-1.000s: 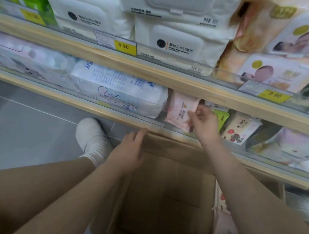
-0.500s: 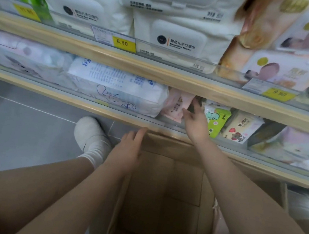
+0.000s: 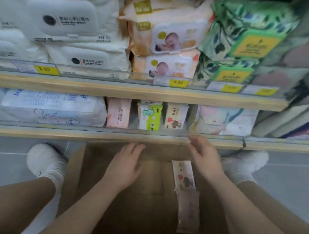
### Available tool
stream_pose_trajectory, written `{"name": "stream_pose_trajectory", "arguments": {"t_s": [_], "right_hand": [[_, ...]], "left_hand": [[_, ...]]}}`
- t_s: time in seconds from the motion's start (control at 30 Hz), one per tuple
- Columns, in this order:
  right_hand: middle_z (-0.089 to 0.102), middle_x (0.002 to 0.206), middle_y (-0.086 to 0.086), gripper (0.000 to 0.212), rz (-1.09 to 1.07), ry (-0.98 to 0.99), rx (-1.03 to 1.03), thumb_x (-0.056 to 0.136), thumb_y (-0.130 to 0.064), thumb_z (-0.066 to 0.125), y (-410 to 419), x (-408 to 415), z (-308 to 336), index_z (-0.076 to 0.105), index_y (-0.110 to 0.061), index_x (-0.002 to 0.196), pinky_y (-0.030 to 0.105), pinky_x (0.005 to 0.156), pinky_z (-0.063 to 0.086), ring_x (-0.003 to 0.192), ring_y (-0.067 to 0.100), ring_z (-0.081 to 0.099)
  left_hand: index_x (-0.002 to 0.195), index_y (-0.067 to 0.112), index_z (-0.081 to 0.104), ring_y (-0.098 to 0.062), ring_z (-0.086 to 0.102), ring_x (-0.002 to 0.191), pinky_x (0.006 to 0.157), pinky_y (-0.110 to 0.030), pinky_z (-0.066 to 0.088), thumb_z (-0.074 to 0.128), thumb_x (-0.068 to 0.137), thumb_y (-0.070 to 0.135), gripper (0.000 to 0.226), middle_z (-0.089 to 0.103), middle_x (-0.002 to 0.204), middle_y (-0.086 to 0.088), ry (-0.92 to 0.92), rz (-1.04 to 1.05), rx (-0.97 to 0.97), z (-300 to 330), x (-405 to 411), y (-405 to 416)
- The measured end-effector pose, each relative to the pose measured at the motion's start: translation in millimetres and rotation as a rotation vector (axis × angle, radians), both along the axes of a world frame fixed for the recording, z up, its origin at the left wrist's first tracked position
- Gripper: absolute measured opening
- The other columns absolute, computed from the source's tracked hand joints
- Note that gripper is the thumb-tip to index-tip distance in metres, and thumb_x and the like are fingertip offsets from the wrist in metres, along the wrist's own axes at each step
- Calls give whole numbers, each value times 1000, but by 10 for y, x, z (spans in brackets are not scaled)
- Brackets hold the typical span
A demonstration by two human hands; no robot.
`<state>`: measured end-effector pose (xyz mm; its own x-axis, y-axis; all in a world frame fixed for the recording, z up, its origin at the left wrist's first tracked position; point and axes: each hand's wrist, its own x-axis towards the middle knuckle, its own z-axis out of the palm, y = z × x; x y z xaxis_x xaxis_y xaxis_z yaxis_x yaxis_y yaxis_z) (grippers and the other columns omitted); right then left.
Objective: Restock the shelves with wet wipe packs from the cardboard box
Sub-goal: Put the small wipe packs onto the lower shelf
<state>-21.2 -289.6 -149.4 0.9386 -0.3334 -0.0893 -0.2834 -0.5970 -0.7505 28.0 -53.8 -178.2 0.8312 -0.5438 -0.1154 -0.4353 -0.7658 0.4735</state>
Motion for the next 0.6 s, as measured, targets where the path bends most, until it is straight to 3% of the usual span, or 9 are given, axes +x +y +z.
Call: {"name": "stream_pose_trajectory", "arguments": {"t_s": [0.1, 0.13, 0.23, 0.4, 0.53, 0.6], "right_hand": [[61, 112, 5, 26, -114, 7, -71, 90, -7, 56, -343, -378, -172, 60, -12, 115, 33, 95, 48, 105, 20, 60], [60, 113, 5, 28, -140, 23, -96, 90, -8, 56, -406, -477, -223, 59, -13, 117, 35, 94, 48, 106, 21, 58], [53, 120, 2, 38, -196, 69, -111, 92, -17, 55, -468, -743, -368, 49, -21, 129, 26, 90, 39, 111, 16, 50], [42, 137, 3, 53, -210, 117, -69, 97, -21, 44, -423, -953, -682, 26, -38, 144, 20, 100, 25, 128, 17, 37], [44, 130, 2, 50, -258, 150, -9, 99, -28, 39, -405, -944, -688, 22, -45, 144, 20, 95, 29, 121, 15, 41], [45, 126, -1, 48, -262, 139, 13, 99, -33, 37, -381, -948, -682, 22, -48, 142, 20, 93, 30, 118, 13, 44]], "left_hand": [[141, 25, 33, -15, 44, 124, 100, -29, 41, 52, 91, 31, 54, 42, 138, 2, 149, -23, -11, -126, -196, -251], [140, 27, 33, -15, 47, 122, 98, -30, 43, 53, 90, 31, 53, 44, 137, 2, 212, -10, -28, -173, -262, -320], [139, 30, 33, -12, 51, 117, 96, -27, 43, 55, 90, 32, 54, 49, 133, 4, 363, 21, -51, -336, -477, -505], [138, 22, 39, -12, 56, 109, 95, -28, 46, 62, 86, 27, 57, 57, 126, -1, 580, 55, -30, -675, -751, -796], [135, 13, 43, -19, 55, 116, 92, -18, 39, 60, 88, 15, 50, 55, 129, -3, 685, 56, -1, -888, -870, -1057], [125, 12, 52, -22, 57, 112, 93, -22, 42, 62, 87, 17, 39, 59, 125, -6, 734, 81, -12, -1007, -891, -1203]]}}
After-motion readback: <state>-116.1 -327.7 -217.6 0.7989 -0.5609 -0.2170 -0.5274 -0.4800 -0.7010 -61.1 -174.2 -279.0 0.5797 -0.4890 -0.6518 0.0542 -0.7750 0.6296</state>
